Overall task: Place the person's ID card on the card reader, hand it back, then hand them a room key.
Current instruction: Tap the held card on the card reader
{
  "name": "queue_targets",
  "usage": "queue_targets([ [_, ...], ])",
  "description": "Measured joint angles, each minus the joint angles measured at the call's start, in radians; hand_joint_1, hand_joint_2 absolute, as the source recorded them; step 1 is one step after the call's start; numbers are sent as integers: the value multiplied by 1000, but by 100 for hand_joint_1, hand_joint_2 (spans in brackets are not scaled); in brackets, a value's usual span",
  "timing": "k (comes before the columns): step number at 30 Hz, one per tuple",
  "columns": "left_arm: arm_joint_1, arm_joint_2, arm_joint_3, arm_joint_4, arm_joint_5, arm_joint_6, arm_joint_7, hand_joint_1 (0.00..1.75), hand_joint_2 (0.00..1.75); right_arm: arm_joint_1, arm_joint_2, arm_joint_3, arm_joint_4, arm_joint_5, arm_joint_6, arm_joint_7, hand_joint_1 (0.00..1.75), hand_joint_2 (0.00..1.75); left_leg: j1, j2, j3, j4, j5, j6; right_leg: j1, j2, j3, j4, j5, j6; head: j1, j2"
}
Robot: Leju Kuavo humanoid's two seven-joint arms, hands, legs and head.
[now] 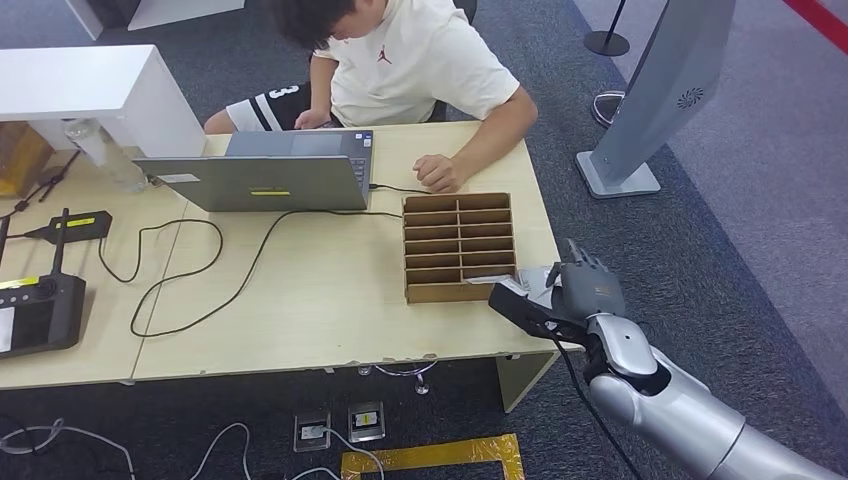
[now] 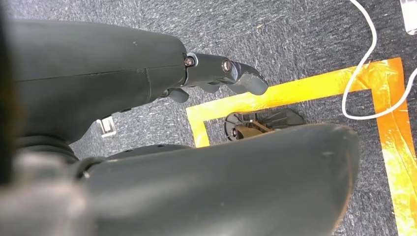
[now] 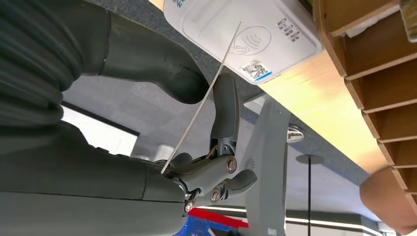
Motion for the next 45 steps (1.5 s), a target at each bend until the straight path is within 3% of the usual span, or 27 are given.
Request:
queue_targets([
  [45,-4,1,-31,-1,4,0,3,0,0,56,28,-2,93,-43,-35,0,175,175,0,3,3,0,0,0,0,3,2,0,0,0,0,0],
])
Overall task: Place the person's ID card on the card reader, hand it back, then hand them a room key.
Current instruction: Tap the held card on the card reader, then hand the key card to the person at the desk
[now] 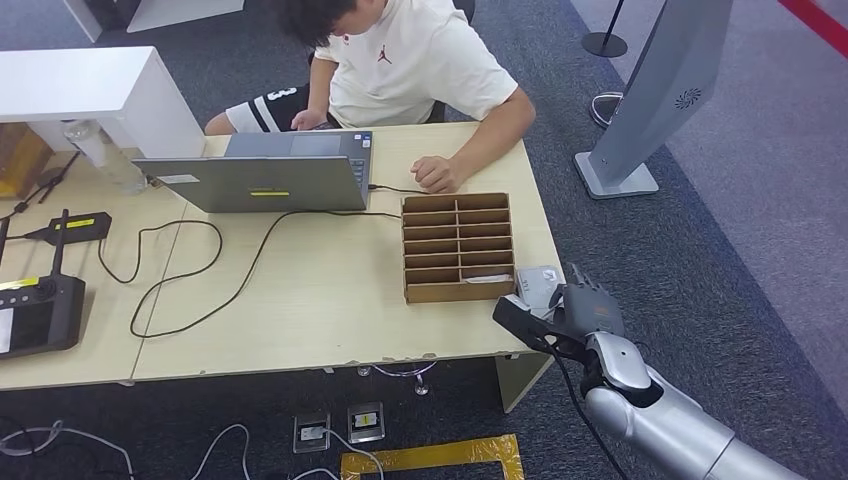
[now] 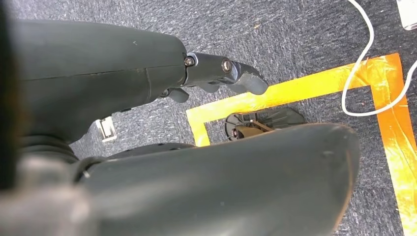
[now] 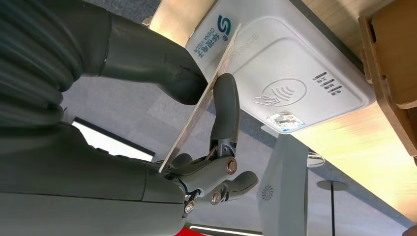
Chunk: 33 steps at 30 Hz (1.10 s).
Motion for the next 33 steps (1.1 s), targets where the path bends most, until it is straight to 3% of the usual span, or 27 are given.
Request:
queue_targets([
  [18,-1,0,-18,-8,-12,0,-7,0,0,-16,7,-4,6,-4,-57,0,175,175,0,0,2,0,0,0,0,0,3,0,1,0,0,0],
  [26,-1,-2,-16,-8,-61,0,-23,0,0,-124,-6,-57,-65,98,-77,0,175,175,0,0,3,0,0,0,0,0,3,0,1,0,0,0],
  [33,-1,-1,-16,-8,-108,0,-21,0,0,-244,-22,-71,-166,141,7,0,175,175,0,1,2,0,0,0,0,1,3,0,1,0,0,0],
])
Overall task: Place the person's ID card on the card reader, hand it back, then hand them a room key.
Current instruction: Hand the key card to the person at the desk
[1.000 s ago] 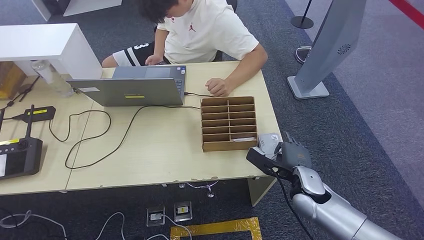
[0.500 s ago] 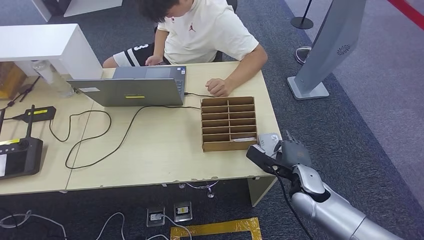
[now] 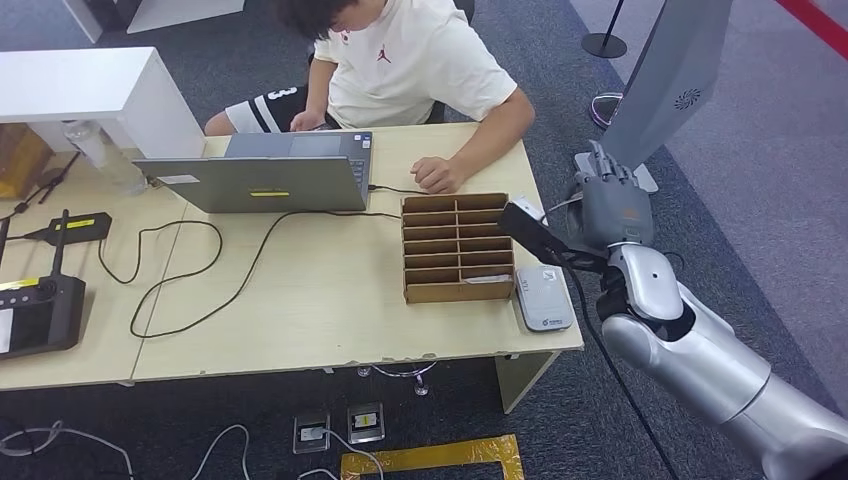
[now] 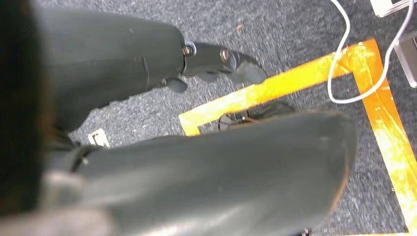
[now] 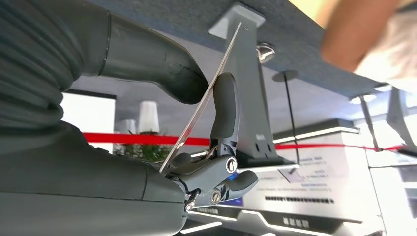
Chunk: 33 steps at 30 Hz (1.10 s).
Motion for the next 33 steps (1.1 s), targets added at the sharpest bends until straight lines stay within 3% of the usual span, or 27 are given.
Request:
queue_targets([
  [8,-1,5,-1,-8,-20,0,30,0,0,-108,17,88,-28,-56,23,-1,175,175,0,0,-1,0,0,0,0,0,0,0,0,0,0,0],
  [19,-14,15,-2,-29,-45,0,44,0,0,-192,153,279,95,-75,-4,-7,175,175,1,-1,-1,0,0,0,1,-1,0,0,0,0,0,0],
  [33,-14,20,-7,-36,-41,0,73,0,0,-271,269,378,306,-46,-41,-6,175,175,1,-1,-1,0,0,0,1,-1,0,0,0,0,0,0],
])
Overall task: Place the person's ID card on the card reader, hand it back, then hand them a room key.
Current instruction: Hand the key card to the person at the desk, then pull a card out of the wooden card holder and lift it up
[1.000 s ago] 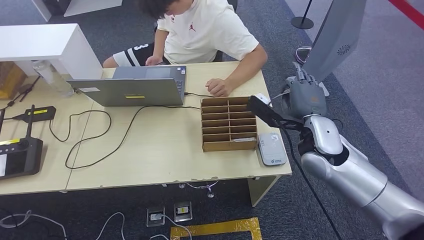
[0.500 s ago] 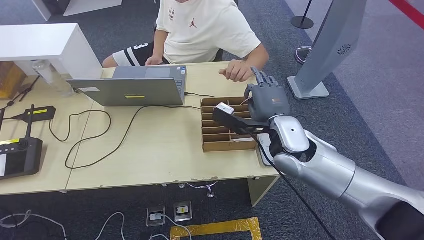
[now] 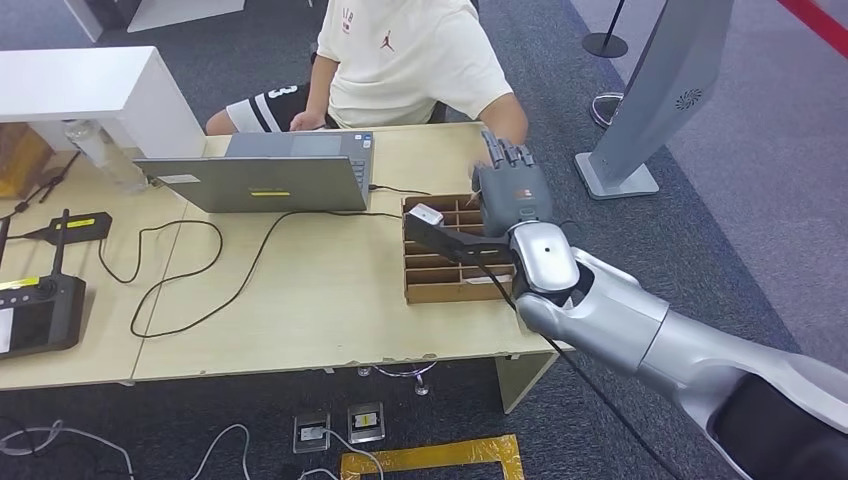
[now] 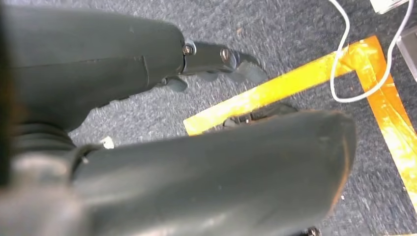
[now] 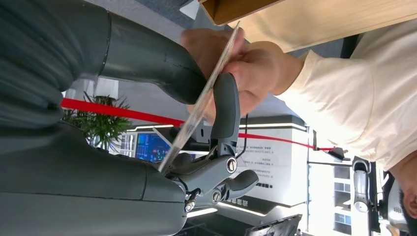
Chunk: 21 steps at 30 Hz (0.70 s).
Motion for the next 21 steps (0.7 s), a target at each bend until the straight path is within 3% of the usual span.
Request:
queue_targets([
  [3,1,0,0,0,5,0,0,0,0,-6,9,10,25,6,-4,1,160,175,0,0,0,0,0,0,0,0,0,0,0,0,0,0],
  [5,2,0,0,0,7,0,0,0,0,-10,14,16,43,10,-5,1,73,175,0,0,0,0,0,0,0,0,0,0,0,0,0,0],
  [7,2,0,0,0,11,0,0,0,0,-13,19,21,61,15,-7,2,0,175,0,0,0,0,0,0,0,0,0,-1,0,0,0,0],
  [15,2,-2,-2,0,21,0,0,0,0,-14,26,42,103,30,-27,3,0,175,0,0,0,0,0,0,0,0,0,-1,0,0,0,0],
  [19,2,-2,-4,0,27,0,-3,0,0,-14,29,43,110,15,-60,3,0,0,0,0,0,0,0,0,0,0,0,-1,0,0,0,0],
  [21,2,-2,-5,0,26,0,-4,0,0,-13,30,42,111,-5,-91,1,0,87,0,0,0,0,0,0,0,0,0,-1,0,0,0,0],
])
